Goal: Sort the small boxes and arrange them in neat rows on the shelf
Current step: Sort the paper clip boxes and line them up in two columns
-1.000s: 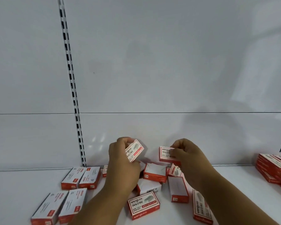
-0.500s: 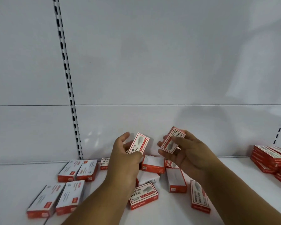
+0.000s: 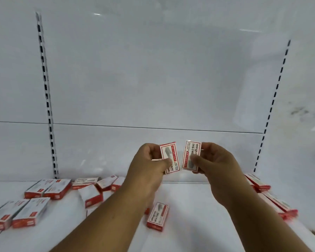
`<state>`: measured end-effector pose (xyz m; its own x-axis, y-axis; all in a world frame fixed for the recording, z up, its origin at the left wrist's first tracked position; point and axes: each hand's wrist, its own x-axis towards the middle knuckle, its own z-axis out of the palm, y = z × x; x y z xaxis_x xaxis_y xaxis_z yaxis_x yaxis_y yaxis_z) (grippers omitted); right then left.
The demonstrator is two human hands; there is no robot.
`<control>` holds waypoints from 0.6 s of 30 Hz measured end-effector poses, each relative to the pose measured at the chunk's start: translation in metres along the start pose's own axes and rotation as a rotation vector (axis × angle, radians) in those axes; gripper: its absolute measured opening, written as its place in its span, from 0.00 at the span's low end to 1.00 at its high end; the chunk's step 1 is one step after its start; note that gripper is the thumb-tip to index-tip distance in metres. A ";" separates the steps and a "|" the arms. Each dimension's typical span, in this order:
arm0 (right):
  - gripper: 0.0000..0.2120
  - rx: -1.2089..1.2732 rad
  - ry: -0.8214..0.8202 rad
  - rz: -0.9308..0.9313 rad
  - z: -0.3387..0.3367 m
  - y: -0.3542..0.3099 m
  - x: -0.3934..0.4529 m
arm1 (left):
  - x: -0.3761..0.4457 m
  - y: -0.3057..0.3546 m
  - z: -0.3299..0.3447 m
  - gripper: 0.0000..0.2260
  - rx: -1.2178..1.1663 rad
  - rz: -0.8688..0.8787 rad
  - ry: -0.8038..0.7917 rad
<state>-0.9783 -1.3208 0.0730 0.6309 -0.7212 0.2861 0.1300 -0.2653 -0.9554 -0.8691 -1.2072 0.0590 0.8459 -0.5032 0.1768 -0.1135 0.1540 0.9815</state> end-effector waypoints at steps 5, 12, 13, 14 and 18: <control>0.09 -0.204 0.046 -0.023 -0.113 0.001 -0.003 | -0.024 -0.010 0.105 0.12 0.067 -0.006 -0.077; 0.09 -0.455 0.092 0.095 -0.219 0.034 0.012 | -0.041 -0.027 0.202 0.07 0.231 -0.073 -0.228; 0.08 -0.527 0.075 0.100 -0.224 0.040 0.015 | -0.041 -0.031 0.211 0.07 0.273 -0.075 -0.222; 0.08 -0.598 0.054 0.103 -0.228 0.045 0.018 | -0.041 -0.034 0.217 0.07 0.320 -0.075 -0.208; 0.05 -0.911 -0.031 0.058 -0.238 0.061 0.024 | -0.040 -0.042 0.231 0.06 0.587 -0.085 -0.214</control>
<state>-1.1370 -1.5068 0.0389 0.6398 -0.7349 0.2248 -0.5484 -0.6415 -0.5365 -1.0188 -1.3902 0.0277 0.7486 -0.6613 0.0475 -0.3688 -0.3558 0.8587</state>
